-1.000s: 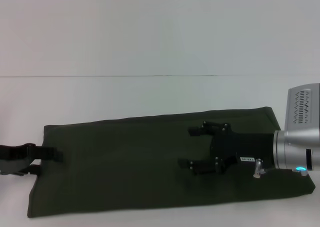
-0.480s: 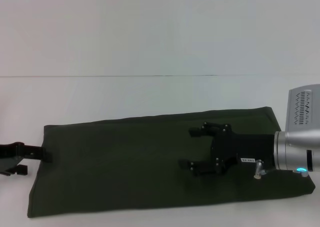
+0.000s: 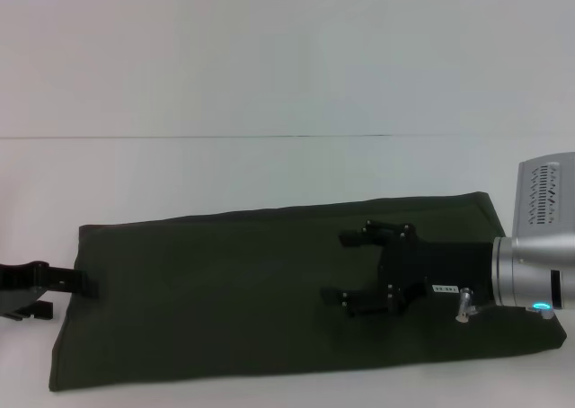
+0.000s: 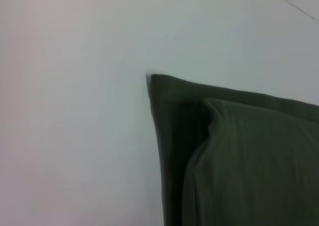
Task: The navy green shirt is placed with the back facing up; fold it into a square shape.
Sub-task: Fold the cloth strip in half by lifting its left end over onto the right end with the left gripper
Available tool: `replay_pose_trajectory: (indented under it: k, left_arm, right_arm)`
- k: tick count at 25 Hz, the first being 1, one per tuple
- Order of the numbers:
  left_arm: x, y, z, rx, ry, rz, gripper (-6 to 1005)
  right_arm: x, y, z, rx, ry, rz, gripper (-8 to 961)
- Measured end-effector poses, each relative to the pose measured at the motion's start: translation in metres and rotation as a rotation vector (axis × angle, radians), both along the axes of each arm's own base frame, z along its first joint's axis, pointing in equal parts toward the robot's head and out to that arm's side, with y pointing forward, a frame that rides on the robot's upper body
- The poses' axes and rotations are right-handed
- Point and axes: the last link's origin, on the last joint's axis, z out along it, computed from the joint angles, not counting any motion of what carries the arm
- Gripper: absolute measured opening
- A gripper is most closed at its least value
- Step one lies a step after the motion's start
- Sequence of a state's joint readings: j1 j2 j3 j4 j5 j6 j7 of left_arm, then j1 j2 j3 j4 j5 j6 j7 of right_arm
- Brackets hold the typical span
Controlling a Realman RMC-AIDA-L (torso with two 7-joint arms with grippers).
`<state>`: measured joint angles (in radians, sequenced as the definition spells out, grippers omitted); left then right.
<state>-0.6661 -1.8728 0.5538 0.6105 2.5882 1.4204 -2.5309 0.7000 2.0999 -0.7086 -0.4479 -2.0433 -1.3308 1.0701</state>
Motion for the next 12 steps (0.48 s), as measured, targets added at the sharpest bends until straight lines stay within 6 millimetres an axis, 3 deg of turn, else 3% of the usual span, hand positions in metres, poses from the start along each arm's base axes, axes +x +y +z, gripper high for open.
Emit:
replay_pose_trajectory:
  k: [12]
  left_arm:
    - [-0.0035,-0.0013,-0.0028,0.006,0.007,0.006,893]
  right_arm:
    - [0.0001,-0.0006,-0.0011,-0.005,0.002,-0.005,927]
